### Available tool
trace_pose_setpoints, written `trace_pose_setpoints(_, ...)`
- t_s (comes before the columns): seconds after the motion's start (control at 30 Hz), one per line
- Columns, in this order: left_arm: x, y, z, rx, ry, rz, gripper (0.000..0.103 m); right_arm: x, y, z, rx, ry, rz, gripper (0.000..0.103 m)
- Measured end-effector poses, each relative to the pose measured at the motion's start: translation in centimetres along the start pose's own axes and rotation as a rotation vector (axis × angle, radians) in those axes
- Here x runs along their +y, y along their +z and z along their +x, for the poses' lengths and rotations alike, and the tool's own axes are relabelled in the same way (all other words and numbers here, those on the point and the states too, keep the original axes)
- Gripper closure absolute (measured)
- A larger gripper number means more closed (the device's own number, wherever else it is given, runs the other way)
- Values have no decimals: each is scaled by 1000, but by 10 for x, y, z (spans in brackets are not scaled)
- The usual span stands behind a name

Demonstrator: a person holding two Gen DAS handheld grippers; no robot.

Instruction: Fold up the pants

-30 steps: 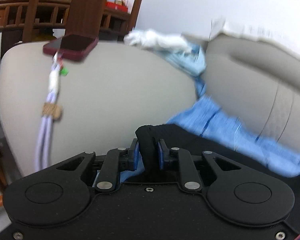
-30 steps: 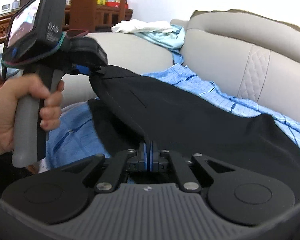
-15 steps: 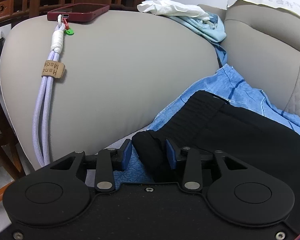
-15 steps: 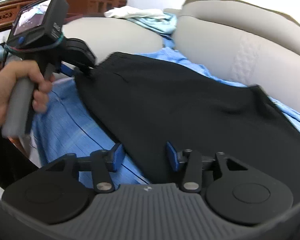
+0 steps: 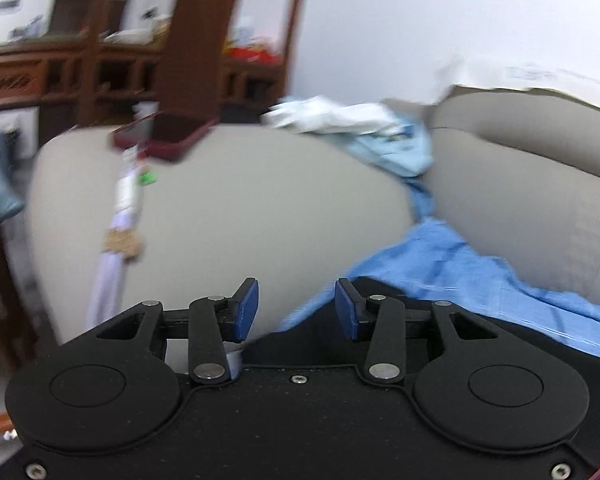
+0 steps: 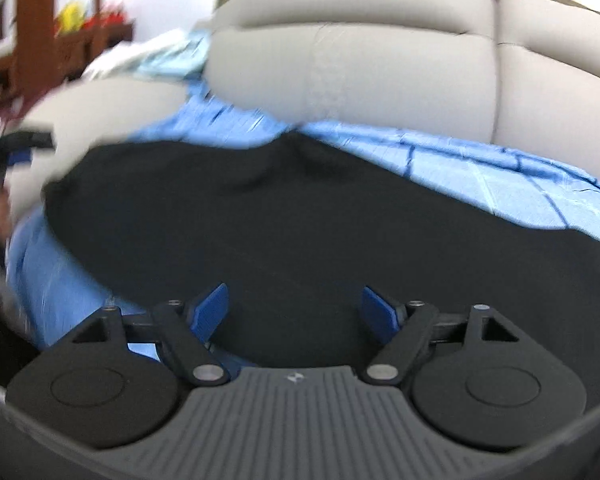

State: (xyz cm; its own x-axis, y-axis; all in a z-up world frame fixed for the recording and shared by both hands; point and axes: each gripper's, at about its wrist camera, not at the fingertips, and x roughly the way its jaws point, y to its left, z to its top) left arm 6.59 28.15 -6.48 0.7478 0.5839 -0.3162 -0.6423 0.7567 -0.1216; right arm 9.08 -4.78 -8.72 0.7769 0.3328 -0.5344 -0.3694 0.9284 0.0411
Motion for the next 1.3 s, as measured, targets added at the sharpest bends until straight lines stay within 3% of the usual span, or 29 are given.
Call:
trace_pose_setpoints(0.1,-25,-3,-3,-12,-103,56,62,-2,30,19,-63,11,44,18)
trace_pose_setpoints(0.2,-55,-8,11,42,-161,118,61,11,56,47,-107,37,13,18)
trace_pose_setpoints(0.27,-71,-14,26,96,-156,141,62,27,67,71,-116,26,-50,21)
trace_pose_setpoints(0.33,-81,-21,44,159,-131,168,62,41,73,100,-79,10,-110,46)
trace_pose_setpoints(0.4,-86,-28,55,208,-97,181,61,49,78,133,12,4,-134,60)
trace_pose_setpoints(0.47,-88,-32,62,225,-64,197,61,48,77,157,63,-35,-127,62)
trace_pose_setpoints(0.6,-93,-38,66,210,-43,235,59,28,84,181,29,-138,-105,68)
trace_pose_setpoints(0.77,-97,-40,69,195,-29,249,57,-2,94,188,-8,-99,-107,64)
trace_pose_setpoints(0.8,-96,-40,69,193,-29,247,57,-9,95,185,-4,-87,-98,63)
trace_pose_setpoints(0.9,-94,-39,68,192,-37,237,56,-28,96,158,-51,-122,-47,40)
trace_pose_setpoints(1.03,-92,-39,68,192,-39,232,54,-73,66,92,-119,-172,33,36)
trace_pose_setpoints(1.13,-94,-40,68,187,-25,252,53,-113,22,39,-127,-316,100,36)
trace_pose_setpoints(1.3,-96,-41,68,182,-10,259,50,-203,-56,-36,-63,-590,323,33)
